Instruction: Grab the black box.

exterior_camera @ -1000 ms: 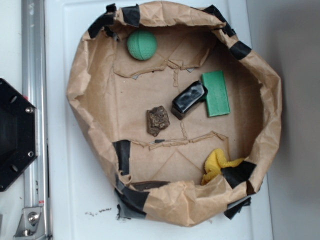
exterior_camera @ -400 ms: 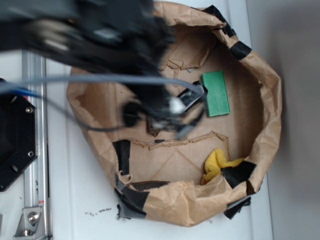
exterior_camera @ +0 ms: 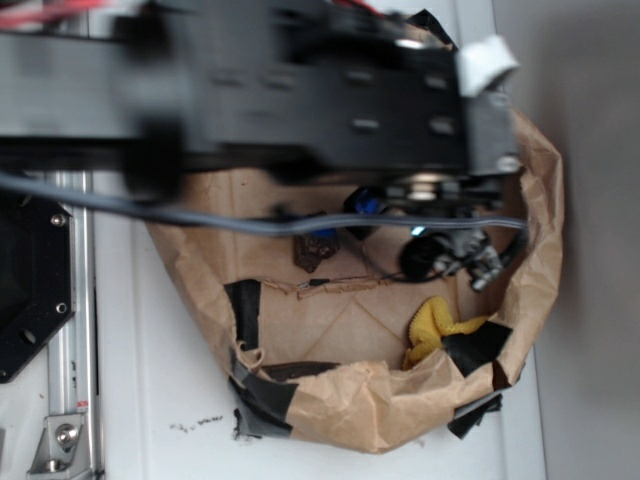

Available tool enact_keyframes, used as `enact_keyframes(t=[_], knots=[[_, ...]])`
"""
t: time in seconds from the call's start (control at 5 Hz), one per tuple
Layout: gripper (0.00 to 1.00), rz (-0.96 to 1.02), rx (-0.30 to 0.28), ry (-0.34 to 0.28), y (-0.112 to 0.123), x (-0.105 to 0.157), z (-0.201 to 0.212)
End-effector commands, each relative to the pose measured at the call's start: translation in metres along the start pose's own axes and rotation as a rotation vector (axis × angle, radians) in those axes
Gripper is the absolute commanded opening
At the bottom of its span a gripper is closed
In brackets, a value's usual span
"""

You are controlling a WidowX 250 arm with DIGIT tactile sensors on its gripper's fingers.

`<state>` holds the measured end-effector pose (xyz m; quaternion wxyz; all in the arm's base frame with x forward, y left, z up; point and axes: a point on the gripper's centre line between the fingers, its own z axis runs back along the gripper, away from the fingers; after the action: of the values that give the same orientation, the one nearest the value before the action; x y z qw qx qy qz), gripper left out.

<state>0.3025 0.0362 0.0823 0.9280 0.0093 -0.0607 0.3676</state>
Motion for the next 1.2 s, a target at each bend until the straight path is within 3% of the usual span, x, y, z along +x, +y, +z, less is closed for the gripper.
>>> enact_keyframes(t=[0.0, 0.2, 0.4, 0.8, 1.0], knots=[[1.0, -0.078, 0.035, 0.135, 0.015, 0.003, -0.028], [1.0, -0.161, -0.011, 0.204, 0.025, -0.005, -0.034], [0.0, -0.143, -0.05, 0.26, 0.026, -0.001, -0.039], [0.0, -0.182, 0.015, 0.205, 0.023, -0.003, -0.036], [0.0, -0.238, 0.016, 0.12, 0.024, -0.007, -0.009]])
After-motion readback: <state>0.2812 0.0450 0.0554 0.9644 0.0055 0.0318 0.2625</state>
